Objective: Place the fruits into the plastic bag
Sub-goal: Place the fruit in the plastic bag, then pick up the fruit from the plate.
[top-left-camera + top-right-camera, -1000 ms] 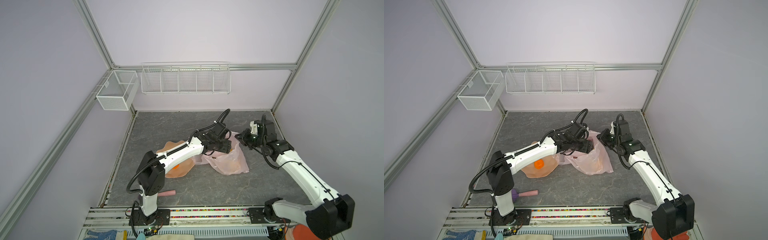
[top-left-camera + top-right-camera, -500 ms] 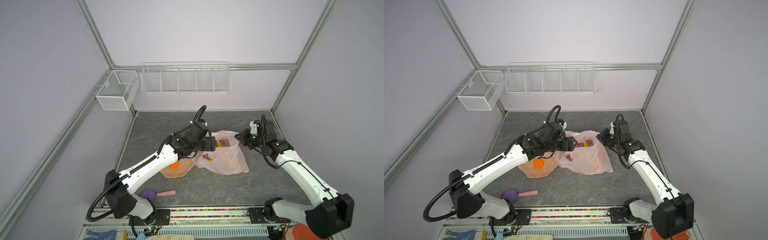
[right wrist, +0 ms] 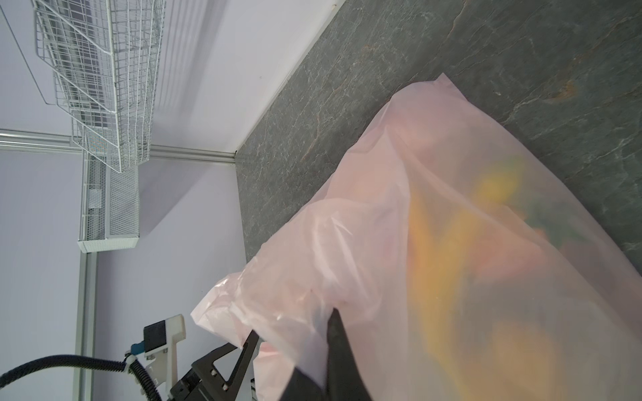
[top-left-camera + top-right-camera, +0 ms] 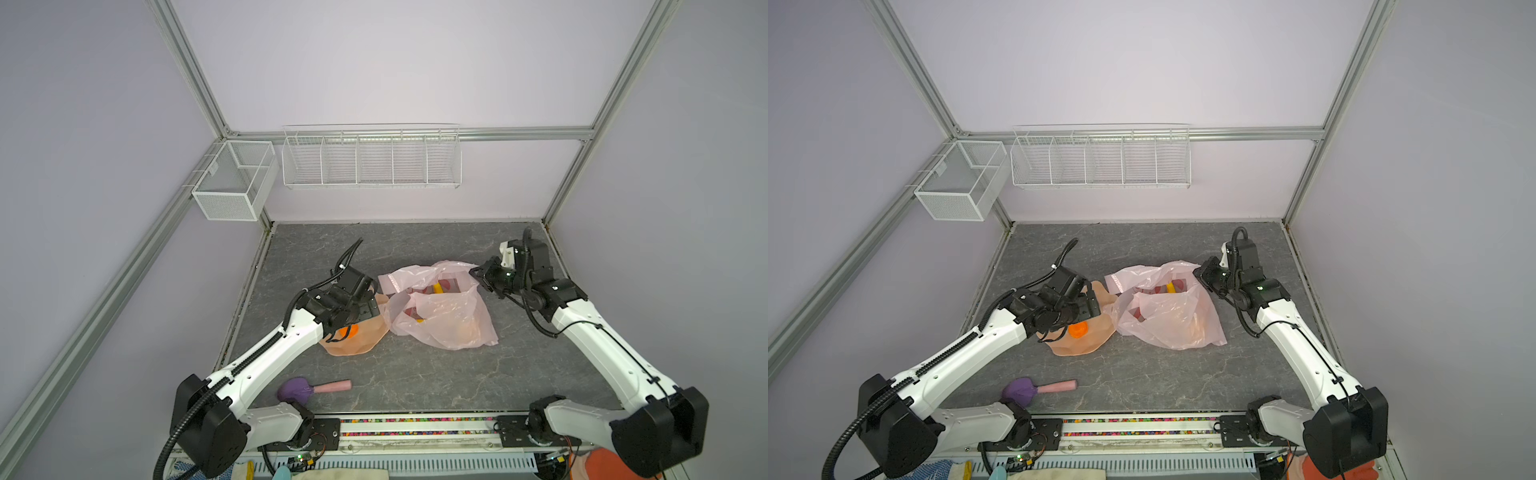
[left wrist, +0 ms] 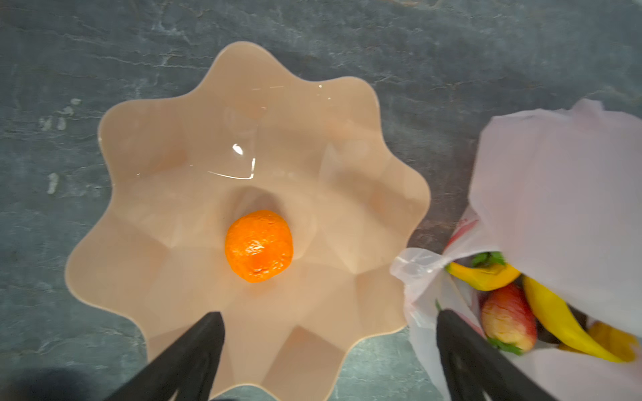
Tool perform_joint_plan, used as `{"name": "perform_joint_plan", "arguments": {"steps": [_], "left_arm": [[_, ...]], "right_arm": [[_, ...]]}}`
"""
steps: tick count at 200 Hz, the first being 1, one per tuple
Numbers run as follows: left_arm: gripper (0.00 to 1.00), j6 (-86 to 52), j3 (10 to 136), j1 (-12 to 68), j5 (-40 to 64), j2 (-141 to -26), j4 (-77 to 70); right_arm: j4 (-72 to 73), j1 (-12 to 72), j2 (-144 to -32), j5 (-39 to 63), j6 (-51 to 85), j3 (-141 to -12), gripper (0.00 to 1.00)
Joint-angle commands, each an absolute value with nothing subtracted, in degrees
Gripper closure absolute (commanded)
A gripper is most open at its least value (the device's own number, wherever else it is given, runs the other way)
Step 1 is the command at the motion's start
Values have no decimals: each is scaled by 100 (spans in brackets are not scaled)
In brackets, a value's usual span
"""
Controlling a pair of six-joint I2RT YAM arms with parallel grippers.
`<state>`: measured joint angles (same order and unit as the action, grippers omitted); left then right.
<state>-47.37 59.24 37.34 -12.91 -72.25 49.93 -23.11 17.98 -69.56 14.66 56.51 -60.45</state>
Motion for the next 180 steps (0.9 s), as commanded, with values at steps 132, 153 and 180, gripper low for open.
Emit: {"name": "perform_joint_plan", "arguments": {"steps": [132,153,180], "left_arm": [[12,-3859,6093,2780,-587,-9050,5305],[15,-3713,6134,2699,-457,-9336,5318],[18,-3645,6178,2698,-396,-9578,5245]], "right_arm": [[-2344,1764,-6893,1484,5594,-6162,93],[-2377,1766,-6869,1468,5594,-6164,93],[-2399,1763,-6849,1459,5587,-6180,93]]}}
